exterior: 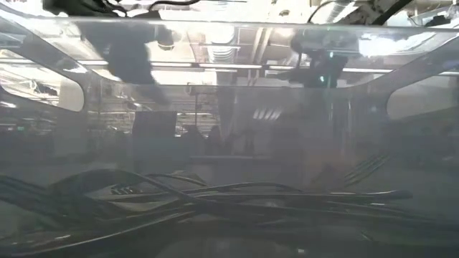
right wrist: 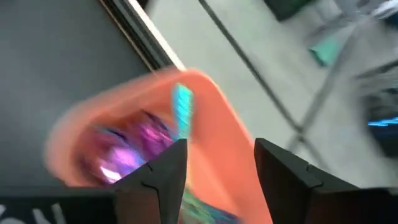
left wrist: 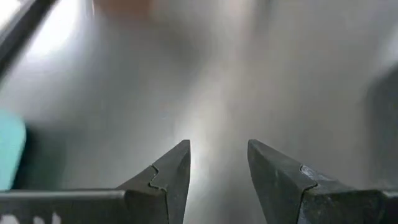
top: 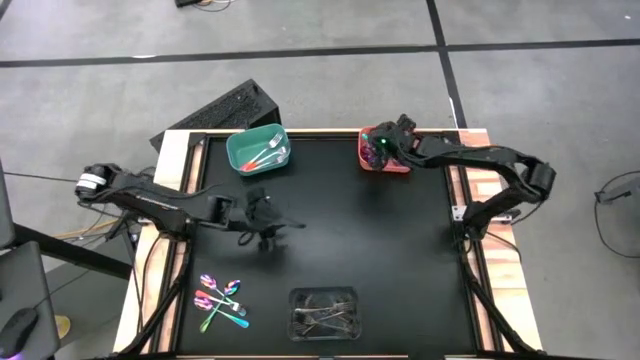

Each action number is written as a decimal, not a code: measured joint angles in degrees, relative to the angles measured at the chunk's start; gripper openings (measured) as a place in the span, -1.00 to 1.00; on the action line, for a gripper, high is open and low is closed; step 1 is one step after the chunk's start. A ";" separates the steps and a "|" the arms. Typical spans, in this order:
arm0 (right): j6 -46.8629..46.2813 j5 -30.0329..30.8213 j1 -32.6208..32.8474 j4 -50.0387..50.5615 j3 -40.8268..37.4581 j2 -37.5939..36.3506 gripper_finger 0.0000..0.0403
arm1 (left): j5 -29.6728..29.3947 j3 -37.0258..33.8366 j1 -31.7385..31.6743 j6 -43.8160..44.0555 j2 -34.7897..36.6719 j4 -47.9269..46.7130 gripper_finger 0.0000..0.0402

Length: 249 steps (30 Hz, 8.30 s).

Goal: Sort silverware by color (type)
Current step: Put the orange fork into the green bin, then put the blue spoon into the orange bin

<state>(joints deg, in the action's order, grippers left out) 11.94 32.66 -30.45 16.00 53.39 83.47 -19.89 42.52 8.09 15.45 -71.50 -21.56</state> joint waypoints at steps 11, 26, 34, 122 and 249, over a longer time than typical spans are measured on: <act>-20.07 -14.50 15.41 -0.95 0.06 -7.78 -0.12 | 2.18 -0.63 24.06 39.26 3.02 -24.94 -0.26; -32.13 -1.63 45.84 -14.25 0.02 2.67 -0.17 | 11.26 -0.63 49.94 81.28 -7.84 -20.82 -0.26; -28.41 0.29 49.24 -24.71 0.00 6.00 -0.18 | 13.18 -0.63 53.10 72.87 -13.34 -21.02 -0.26; -36.00 0.38 49.92 -23.41 -0.01 6.00 -0.17 | 4.20 7.41 -42.17 -19.90 -3.95 -25.41 -0.34; -17.28 -22.13 51.56 -44.71 25.74 31.59 -0.30 | -14.97 -6.29 36.45 -8.51 -0.75 22.10 -1.00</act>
<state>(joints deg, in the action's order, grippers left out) -5.33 10.52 21.11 -28.71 79.13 115.06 -34.87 36.23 44.53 6.95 -72.25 0.54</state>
